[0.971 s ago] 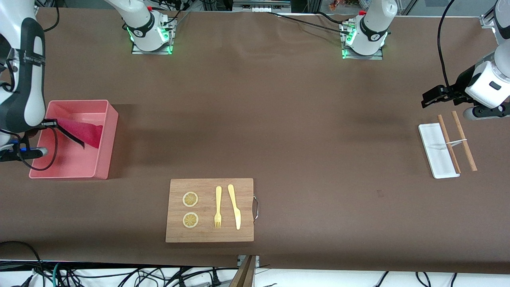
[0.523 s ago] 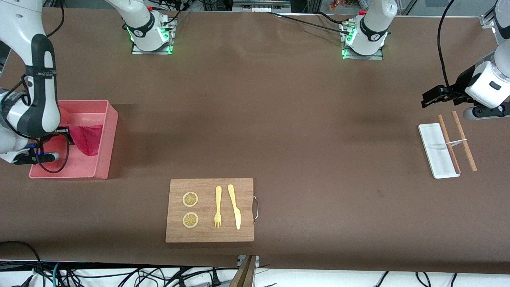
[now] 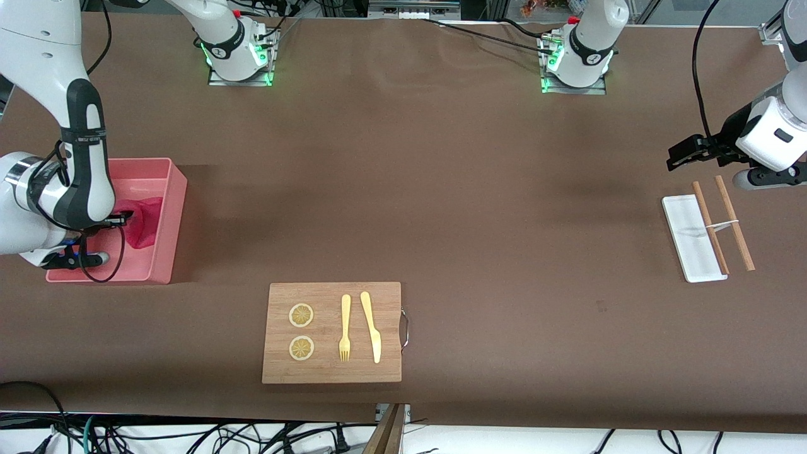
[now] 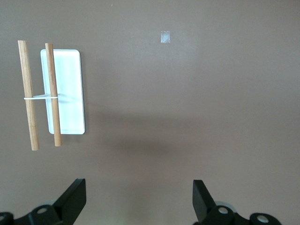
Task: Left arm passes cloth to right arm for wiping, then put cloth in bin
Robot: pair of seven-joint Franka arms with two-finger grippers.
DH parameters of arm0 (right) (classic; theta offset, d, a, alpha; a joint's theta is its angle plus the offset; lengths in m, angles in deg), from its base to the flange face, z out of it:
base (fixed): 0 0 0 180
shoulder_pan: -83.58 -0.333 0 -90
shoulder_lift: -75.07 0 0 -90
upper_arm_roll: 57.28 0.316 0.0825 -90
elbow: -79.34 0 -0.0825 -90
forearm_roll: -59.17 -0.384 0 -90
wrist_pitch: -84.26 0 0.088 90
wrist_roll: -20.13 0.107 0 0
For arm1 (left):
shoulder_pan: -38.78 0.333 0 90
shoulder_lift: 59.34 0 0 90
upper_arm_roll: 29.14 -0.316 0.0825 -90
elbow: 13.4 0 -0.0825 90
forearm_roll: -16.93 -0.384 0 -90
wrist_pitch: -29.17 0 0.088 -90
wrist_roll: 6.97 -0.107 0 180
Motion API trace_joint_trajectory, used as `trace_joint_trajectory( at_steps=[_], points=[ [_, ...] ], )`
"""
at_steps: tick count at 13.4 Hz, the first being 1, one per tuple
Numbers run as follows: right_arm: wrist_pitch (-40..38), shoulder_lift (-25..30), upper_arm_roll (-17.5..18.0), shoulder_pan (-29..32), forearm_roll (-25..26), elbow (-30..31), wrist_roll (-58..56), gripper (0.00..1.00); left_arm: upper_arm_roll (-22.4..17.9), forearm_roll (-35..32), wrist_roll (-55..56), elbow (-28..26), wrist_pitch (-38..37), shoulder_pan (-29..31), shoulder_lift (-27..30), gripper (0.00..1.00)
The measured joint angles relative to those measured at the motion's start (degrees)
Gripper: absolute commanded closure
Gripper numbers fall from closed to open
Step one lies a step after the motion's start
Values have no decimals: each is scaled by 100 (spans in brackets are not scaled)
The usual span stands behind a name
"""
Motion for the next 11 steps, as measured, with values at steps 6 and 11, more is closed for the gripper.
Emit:
trace_joint_trajectory(
  at_steps=[6,11],
  points=[
    [-781,745,-3,-7,-37,-622,0,0,15,0,0,1,0,-5,0,0],
    [-2100,1374,200,-62,-37,-1488,0,0,18,0,0,3,-1,-13,0,0]
  ],
)
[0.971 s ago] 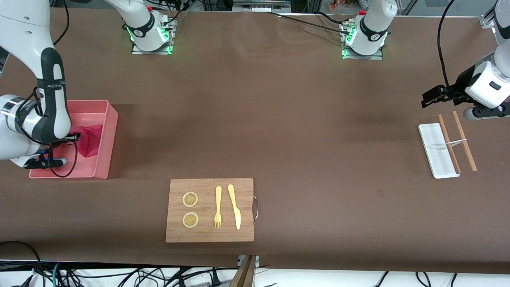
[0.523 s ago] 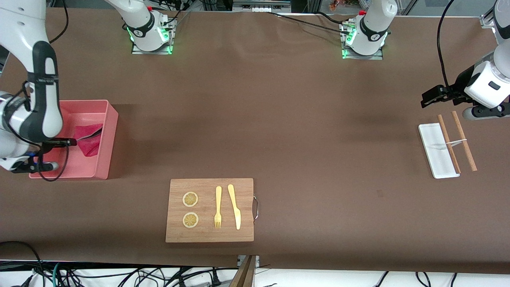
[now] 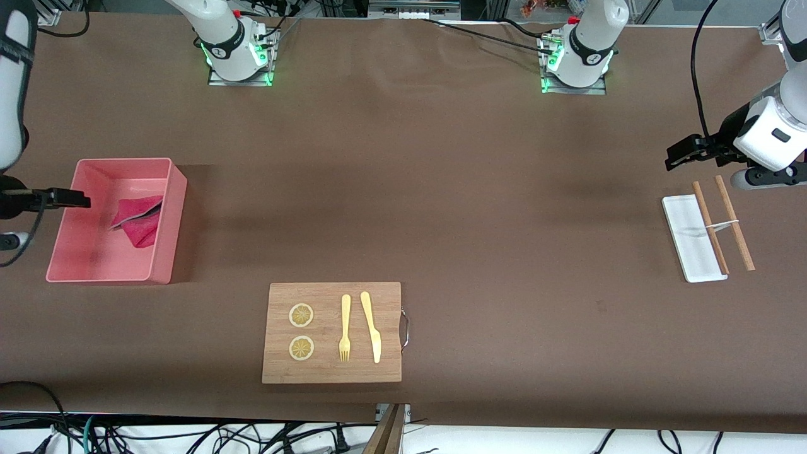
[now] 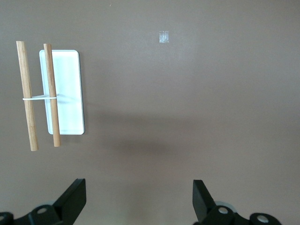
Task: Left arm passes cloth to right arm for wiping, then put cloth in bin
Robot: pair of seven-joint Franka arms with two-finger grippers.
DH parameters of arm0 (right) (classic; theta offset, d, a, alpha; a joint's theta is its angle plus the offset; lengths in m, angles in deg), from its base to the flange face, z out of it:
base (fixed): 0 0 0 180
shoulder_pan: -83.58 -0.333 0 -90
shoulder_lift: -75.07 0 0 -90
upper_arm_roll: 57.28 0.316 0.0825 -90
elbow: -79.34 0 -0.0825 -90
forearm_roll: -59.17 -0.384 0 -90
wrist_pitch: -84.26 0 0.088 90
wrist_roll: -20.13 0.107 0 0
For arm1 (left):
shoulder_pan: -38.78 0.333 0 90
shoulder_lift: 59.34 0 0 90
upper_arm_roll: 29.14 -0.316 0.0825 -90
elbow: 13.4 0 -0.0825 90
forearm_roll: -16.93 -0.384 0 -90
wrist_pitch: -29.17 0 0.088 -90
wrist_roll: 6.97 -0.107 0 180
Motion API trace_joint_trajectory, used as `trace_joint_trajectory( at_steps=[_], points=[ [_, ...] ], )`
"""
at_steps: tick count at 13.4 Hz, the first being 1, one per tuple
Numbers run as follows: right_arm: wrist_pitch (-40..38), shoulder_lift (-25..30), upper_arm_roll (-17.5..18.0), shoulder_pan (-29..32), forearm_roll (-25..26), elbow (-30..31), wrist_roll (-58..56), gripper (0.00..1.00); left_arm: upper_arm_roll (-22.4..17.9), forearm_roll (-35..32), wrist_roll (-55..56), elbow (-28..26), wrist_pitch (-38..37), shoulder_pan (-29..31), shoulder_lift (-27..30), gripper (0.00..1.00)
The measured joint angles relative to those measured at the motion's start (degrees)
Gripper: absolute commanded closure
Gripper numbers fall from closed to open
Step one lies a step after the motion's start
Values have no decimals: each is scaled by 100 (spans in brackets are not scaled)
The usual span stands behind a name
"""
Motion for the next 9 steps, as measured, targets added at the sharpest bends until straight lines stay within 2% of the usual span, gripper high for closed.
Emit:
trace_joint_trajectory(
  at_steps=[4,7,9],
  points=[
    [-386,796,432,-4,34,-67,0,0,1,0,0,1,-1,-1,0,0],
    [-392,1195,914,110,550,-46,18,0,1,0,0,1,-1,-2,0,0],
    [-317,1431,1152,342,600,11,19,0,1,0,0,2,-1,-2,0,0]
  ],
)
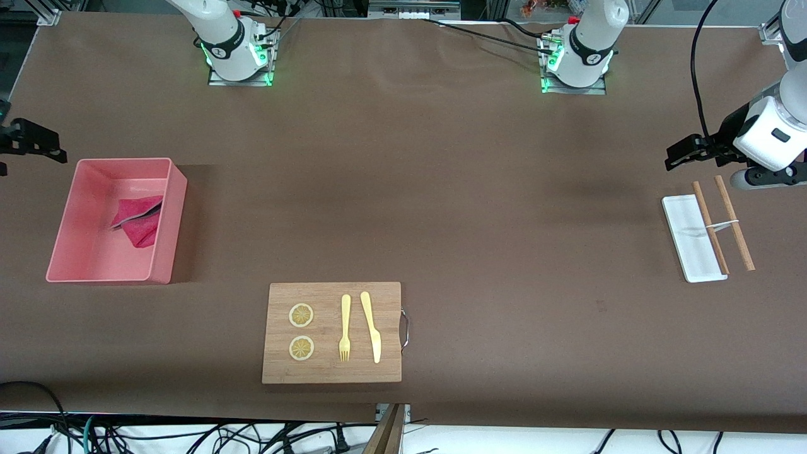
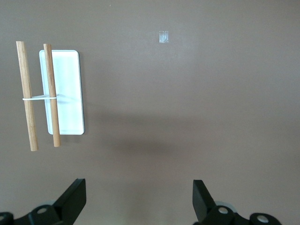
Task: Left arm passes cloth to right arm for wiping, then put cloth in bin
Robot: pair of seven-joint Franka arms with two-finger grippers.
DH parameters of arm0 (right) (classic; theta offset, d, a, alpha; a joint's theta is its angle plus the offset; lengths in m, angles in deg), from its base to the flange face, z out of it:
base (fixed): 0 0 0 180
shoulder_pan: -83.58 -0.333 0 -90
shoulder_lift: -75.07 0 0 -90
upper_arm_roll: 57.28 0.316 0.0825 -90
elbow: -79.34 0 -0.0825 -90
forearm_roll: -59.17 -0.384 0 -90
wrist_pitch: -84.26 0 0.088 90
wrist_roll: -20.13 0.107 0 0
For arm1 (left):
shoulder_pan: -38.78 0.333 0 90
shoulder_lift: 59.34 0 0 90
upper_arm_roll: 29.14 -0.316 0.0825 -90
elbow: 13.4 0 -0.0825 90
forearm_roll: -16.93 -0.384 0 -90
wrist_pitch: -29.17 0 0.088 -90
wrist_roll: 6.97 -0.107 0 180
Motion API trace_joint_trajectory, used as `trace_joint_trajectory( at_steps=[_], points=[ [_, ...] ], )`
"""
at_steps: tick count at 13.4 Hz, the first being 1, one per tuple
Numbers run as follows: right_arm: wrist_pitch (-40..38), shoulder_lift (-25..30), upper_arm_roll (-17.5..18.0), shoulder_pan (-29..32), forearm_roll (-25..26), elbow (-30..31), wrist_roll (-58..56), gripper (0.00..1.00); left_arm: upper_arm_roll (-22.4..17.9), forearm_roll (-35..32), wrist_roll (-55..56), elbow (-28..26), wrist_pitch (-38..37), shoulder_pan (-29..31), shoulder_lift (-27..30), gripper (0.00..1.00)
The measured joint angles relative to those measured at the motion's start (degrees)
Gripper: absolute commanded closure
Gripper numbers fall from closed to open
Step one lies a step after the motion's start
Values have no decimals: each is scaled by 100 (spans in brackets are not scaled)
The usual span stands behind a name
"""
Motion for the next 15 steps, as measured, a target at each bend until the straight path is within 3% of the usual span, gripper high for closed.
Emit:
trace_joint_trajectory(
  at_steps=[5,10,15],
  points=[
    [77,419,803,590,8,375,200,0,3,0,0,0,-1,-2,0,0],
    [-218,469,1024,612,8,434,1551,0,5,0,0,0,-1,-4,0,0],
    [-264,449,1059,612,8,457,1734,0,6,0,0,0,-1,-5,0,0]
  ],
)
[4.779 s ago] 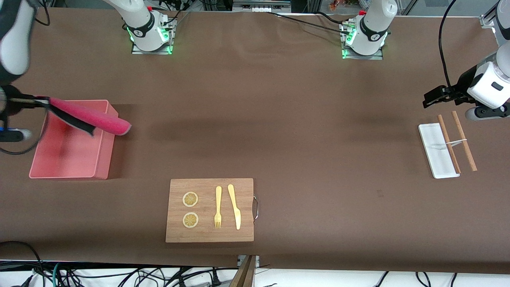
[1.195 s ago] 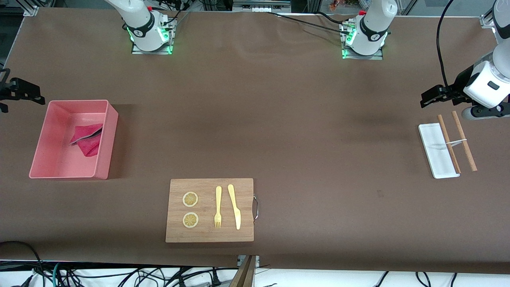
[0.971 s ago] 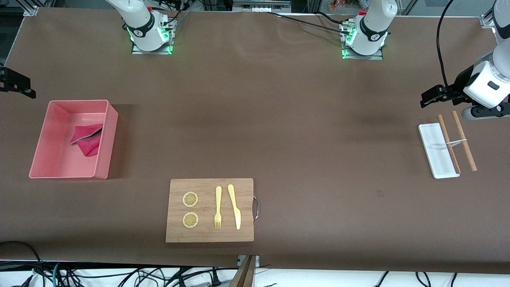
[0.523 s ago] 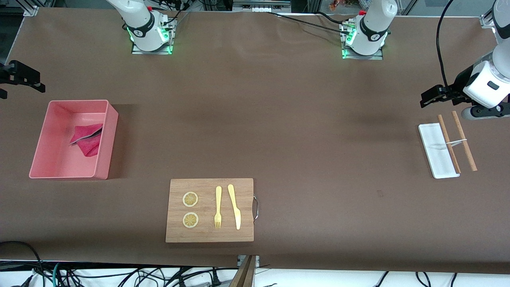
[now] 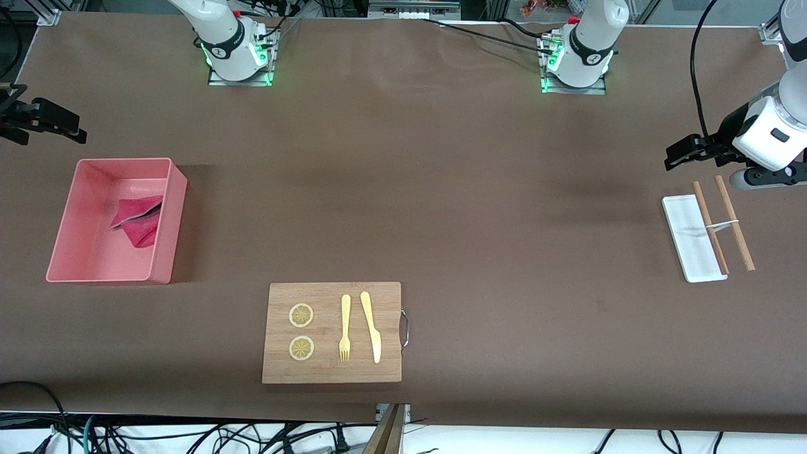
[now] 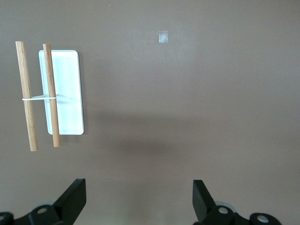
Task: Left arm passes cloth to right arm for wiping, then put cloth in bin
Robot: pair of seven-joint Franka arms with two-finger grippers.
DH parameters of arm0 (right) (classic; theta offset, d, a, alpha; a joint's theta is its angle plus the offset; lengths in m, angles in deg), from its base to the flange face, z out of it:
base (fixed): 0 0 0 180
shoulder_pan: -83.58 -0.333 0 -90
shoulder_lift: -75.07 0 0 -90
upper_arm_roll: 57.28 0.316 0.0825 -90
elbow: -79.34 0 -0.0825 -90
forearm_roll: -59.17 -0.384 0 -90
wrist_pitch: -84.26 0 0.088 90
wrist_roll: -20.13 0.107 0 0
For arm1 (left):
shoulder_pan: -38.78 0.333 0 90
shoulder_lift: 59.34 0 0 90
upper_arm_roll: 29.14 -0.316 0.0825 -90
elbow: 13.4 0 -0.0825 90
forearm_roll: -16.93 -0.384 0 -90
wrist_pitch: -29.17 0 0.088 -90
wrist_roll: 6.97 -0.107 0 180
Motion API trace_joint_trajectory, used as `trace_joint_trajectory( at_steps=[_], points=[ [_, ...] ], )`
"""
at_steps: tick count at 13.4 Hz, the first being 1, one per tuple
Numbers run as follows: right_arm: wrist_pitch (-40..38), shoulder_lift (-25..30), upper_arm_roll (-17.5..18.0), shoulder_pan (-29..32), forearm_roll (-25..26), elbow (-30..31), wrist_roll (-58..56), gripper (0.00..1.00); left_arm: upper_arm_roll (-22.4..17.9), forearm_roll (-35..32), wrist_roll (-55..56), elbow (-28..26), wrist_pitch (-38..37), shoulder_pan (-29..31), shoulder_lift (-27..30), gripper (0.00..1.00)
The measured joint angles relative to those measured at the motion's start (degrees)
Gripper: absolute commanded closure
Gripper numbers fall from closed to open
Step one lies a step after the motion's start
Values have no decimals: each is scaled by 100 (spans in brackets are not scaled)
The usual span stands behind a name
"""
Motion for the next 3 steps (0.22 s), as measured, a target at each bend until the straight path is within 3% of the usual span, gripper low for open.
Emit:
trace_joint_trajectory(
  at_steps=[3],
  points=[
    [19,-57,17,0,1,-2,0,0,0,0,0,0,0,0,0,0]
  ],
)
